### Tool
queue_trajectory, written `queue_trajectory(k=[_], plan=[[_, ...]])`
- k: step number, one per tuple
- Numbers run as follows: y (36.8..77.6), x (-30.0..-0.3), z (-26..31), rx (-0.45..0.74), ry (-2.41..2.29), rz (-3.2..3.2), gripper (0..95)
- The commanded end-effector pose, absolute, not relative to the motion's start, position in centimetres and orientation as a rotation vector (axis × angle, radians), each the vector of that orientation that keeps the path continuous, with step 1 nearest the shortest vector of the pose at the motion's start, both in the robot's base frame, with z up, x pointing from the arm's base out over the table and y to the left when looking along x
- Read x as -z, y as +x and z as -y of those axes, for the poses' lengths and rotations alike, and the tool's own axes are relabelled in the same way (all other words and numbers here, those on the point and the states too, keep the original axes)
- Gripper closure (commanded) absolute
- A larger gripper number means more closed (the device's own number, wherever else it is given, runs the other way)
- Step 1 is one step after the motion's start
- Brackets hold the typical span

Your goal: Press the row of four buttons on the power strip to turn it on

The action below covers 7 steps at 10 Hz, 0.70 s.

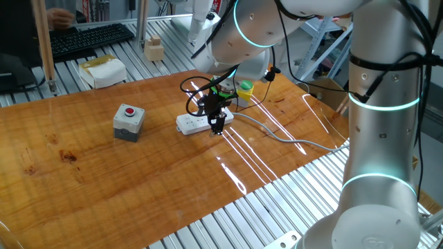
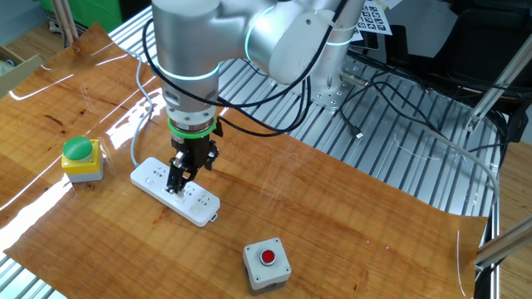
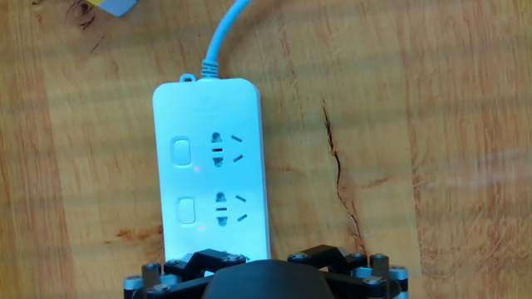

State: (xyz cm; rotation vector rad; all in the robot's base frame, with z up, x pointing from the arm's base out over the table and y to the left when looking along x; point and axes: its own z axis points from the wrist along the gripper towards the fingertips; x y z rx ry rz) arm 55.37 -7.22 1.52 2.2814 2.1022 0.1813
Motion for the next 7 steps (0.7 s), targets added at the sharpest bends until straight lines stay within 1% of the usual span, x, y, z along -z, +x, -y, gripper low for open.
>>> queue_trajectory(k=[1, 7], plan=[[55.4, -1.5, 7.1, -0.188, 2.279, -2.102, 0.0], [55.7, 0.2, 6.6, -0.229, 2.255, -2.075, 0.0]])
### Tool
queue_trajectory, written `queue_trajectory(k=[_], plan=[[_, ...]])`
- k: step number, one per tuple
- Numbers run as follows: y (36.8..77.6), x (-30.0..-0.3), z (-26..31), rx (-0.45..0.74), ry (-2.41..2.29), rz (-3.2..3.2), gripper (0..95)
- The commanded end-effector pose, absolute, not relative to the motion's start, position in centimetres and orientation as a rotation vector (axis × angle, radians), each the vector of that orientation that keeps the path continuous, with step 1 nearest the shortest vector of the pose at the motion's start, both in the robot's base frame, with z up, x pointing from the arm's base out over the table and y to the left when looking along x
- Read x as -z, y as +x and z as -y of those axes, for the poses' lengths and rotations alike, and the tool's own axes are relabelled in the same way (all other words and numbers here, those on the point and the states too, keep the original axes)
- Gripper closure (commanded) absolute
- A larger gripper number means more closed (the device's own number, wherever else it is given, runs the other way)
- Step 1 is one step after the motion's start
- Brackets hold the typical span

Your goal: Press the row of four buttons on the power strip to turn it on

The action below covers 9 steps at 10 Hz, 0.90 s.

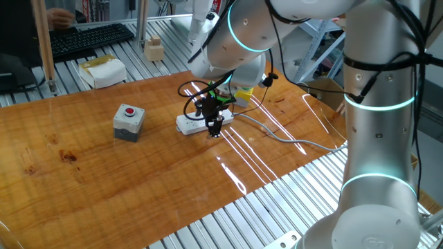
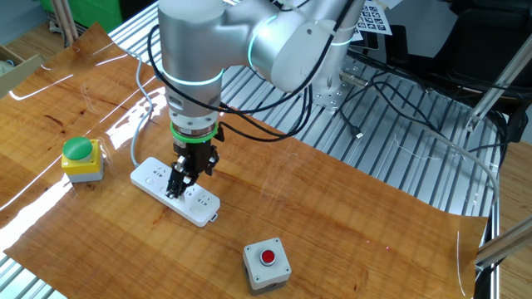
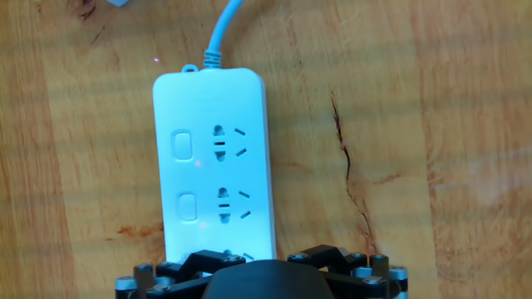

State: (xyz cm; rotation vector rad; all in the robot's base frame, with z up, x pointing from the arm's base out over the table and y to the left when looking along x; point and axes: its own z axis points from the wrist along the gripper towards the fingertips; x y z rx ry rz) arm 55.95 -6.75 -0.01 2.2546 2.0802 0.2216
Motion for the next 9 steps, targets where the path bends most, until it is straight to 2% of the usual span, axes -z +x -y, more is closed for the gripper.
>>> queue_trajectory(k=[1, 9], plan=[[55.7, 0.4, 6.6, -0.234, 2.246, -2.077, 0.0], [55.8, -0.5, 6.8, -0.201, 2.233, -2.114, 0.0]])
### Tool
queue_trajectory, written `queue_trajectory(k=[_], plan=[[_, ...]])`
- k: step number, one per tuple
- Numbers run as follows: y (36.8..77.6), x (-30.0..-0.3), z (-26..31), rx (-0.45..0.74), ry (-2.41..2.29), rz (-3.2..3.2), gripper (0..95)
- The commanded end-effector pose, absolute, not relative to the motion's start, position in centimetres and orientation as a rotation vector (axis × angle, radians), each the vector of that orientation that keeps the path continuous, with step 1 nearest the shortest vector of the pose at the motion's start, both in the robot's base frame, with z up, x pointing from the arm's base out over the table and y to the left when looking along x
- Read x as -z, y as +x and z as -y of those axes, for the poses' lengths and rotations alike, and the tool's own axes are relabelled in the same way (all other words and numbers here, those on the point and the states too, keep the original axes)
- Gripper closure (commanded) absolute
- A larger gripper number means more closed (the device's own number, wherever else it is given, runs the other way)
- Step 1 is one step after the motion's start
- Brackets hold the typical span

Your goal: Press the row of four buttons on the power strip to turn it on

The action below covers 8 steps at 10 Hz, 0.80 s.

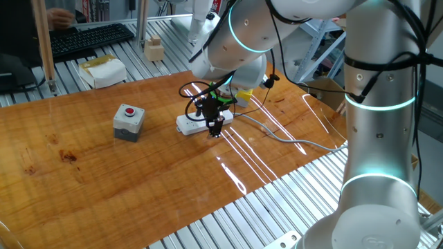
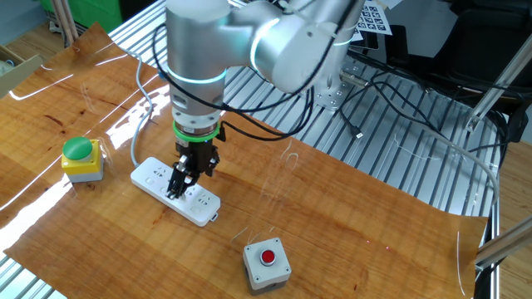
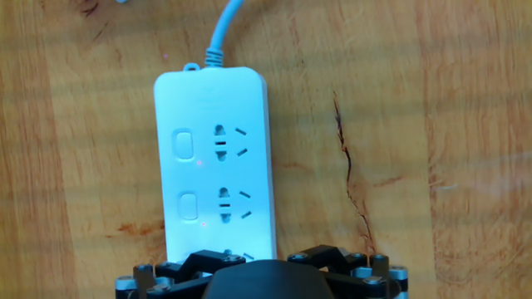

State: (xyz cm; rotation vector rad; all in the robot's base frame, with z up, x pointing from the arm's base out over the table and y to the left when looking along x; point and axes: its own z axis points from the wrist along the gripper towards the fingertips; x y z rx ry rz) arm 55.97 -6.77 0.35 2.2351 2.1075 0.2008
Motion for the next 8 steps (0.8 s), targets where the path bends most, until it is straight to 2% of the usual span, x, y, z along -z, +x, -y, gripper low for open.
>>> queue_trajectory(k=[1, 3, 8], plan=[[55.72, -0.95, 6.93, -0.187, 2.232, -2.124, 0.0], [55.73, -1.80, 7.20, -0.180, 2.243, -2.135, 0.0], [55.77, -1.84, 7.21, -0.179, 2.242, -2.134, 0.0]])
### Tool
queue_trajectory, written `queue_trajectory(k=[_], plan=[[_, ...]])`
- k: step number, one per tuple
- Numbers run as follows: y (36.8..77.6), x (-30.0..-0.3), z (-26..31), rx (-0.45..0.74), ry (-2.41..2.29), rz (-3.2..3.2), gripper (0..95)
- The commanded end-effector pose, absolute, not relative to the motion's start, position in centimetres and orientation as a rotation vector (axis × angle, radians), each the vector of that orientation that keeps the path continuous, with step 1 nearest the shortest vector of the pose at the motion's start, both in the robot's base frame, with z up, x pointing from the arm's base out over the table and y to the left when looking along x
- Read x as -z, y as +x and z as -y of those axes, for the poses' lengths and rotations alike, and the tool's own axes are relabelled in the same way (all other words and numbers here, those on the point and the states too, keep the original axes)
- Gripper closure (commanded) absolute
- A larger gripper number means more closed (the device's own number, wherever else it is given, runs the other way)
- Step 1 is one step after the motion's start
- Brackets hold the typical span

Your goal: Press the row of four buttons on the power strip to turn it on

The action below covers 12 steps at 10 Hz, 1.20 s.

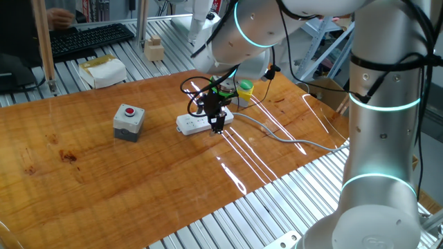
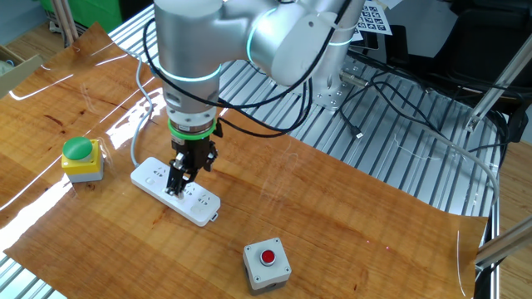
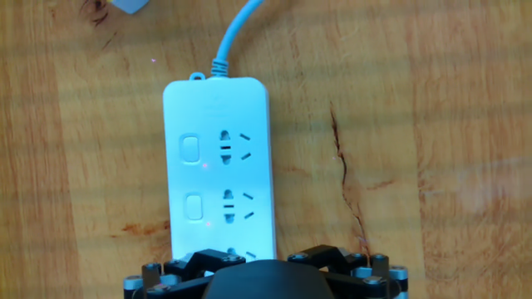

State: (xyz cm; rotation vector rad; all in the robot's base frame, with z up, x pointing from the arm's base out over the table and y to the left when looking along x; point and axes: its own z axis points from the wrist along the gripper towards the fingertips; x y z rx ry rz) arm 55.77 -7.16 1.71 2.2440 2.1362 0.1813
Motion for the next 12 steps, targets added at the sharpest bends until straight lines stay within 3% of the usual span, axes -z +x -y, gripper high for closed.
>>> queue_trajectory(k=[1, 10, 12], plan=[[55.8, -1.9, 7.2, -0.180, 2.243, -2.133, 0.0], [55.4, 0.8, 6.5, -0.187, 2.223, -2.121, 0.0], [55.8, 0.0, 6.7, -0.178, 2.239, -2.098, 0.0]])
